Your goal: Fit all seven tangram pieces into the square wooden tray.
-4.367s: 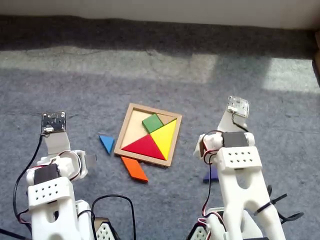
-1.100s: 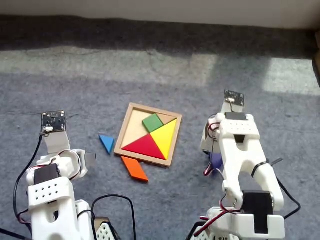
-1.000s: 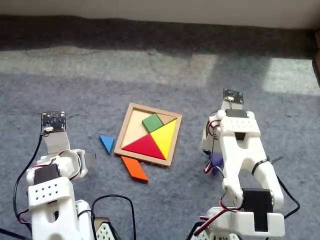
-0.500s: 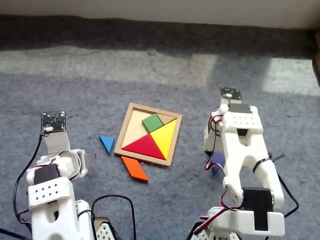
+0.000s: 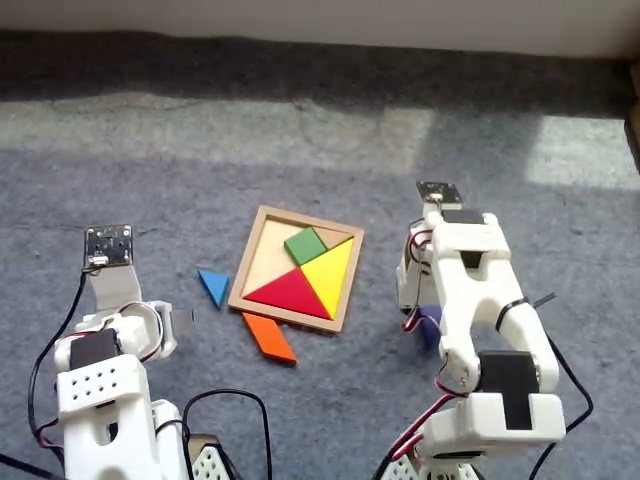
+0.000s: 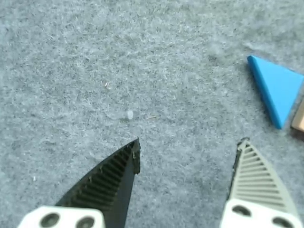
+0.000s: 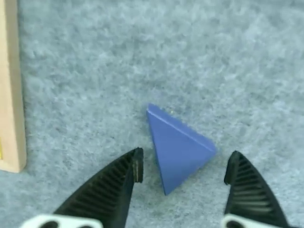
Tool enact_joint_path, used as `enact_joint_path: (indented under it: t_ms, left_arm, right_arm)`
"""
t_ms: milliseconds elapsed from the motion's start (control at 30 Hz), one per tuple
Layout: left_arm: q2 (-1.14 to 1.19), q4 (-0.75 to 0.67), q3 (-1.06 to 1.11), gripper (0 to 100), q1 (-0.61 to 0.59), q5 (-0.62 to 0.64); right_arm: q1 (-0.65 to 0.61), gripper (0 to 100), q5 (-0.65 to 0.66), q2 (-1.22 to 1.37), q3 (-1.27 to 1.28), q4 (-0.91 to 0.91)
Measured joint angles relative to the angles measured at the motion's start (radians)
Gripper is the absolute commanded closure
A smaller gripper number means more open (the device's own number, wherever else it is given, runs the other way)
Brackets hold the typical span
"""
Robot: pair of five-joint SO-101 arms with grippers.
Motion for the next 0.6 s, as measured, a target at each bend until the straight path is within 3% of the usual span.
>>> enact_joint_path:
  t_ms: [600]
  left_arm:
    - [0.000,0.000,0.000,69,0.000,0.000]
  right_arm:
    - [-0.002,75.9,0.008,0.064,0.035,-0.061]
